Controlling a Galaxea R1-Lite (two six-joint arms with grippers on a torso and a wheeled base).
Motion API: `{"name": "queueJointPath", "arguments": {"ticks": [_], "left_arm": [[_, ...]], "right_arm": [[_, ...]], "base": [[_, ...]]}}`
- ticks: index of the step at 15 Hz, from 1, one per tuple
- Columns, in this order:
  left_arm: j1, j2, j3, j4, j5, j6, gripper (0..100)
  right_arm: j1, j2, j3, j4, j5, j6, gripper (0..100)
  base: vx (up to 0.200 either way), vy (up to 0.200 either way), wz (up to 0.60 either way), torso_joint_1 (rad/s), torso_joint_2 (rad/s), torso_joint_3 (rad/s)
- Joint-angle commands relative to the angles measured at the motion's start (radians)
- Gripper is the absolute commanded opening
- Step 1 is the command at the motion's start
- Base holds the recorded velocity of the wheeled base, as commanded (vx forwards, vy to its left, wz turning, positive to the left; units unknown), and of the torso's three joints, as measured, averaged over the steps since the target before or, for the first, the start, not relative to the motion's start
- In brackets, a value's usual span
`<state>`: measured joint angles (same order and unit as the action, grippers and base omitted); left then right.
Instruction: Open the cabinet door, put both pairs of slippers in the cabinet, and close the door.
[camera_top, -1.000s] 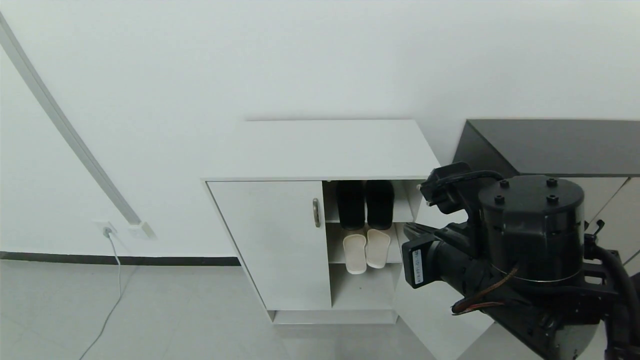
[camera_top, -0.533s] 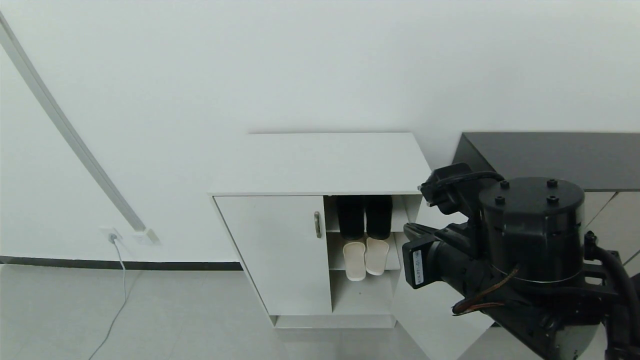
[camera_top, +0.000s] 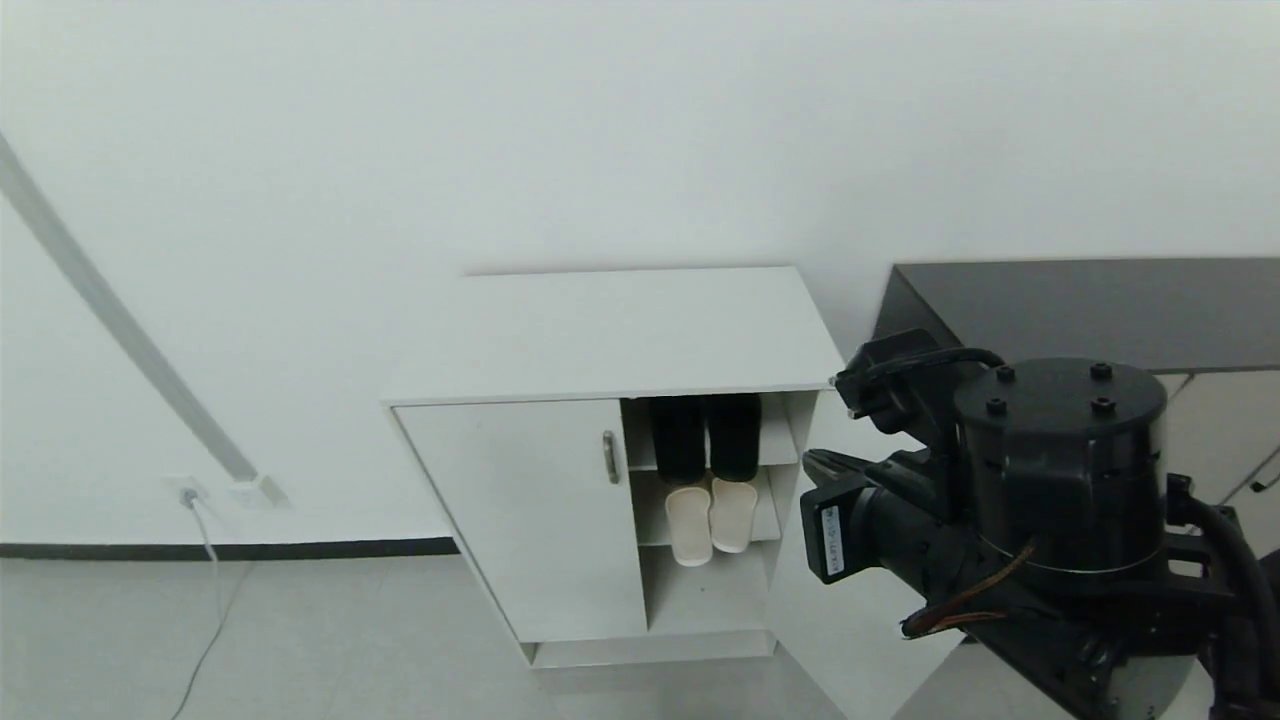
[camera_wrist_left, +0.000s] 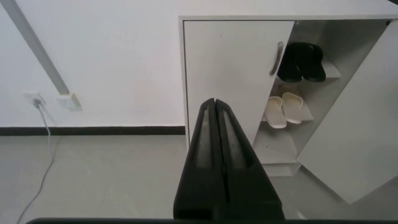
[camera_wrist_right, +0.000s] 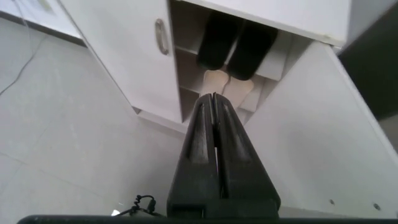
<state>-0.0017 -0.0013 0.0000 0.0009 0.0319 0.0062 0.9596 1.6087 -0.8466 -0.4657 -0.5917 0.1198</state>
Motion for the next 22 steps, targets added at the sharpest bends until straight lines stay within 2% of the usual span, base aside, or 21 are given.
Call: {"name": "queueJointPath", "arguments": {"ticks": [1, 4, 8, 15, 19, 20, 22], "left_arm": [[0.002, 0.001, 0.000, -0.001, 0.000, 0.000, 0], [0.002, 0.001, 0.000, -0.001, 0.000, -0.002, 0], [0.002, 0.001, 0.000, -0.001, 0.000, -0.005, 0], [0.002, 0.001, 0.000, -0.001, 0.000, -0.005, 0], [0.002, 0.001, 0.000, -0.001, -0.001, -0.003, 0], [0.002, 0.001, 0.000, -0.001, 0.000, -0.005, 0], [0.002, 0.001, 0.000, -0.001, 0.000, -0.005, 0]], "right_arm": [[-0.001, -0.001, 0.000, -0.001, 0.000, 0.000, 0], [-0.007, 0.000, 0.001, -0.001, 0.000, 0.000, 0], [-0.056, 0.027, 0.000, -0.001, 0.000, -0.005, 0], [-0.101, 0.040, -0.020, 0.002, -0.005, -0.006, 0], [-0.249, 0.137, -0.152, 0.009, 0.056, -0.008, 0], [-0.315, 0.192, -0.230, 0.015, 0.102, -0.008, 0], [-0.377, 0.254, -0.313, 0.036, 0.125, -0.008, 0]], "base": [[0.000, 0.000, -0.60, 0.012, 0.00, 0.007], [0.000, 0.000, -0.60, 0.004, 0.00, -0.002], [0.000, 0.000, 0.00, 0.000, 0.00, 0.000], [-0.171, 0.000, 0.00, 0.002, 0.00, 0.002], [0.000, 0.000, 0.00, 0.000, 0.00, 0.000], [0.000, 0.000, 0.00, 0.000, 0.00, 0.000], [0.000, 0.000, 0.00, 0.000, 0.00, 0.000]]}}
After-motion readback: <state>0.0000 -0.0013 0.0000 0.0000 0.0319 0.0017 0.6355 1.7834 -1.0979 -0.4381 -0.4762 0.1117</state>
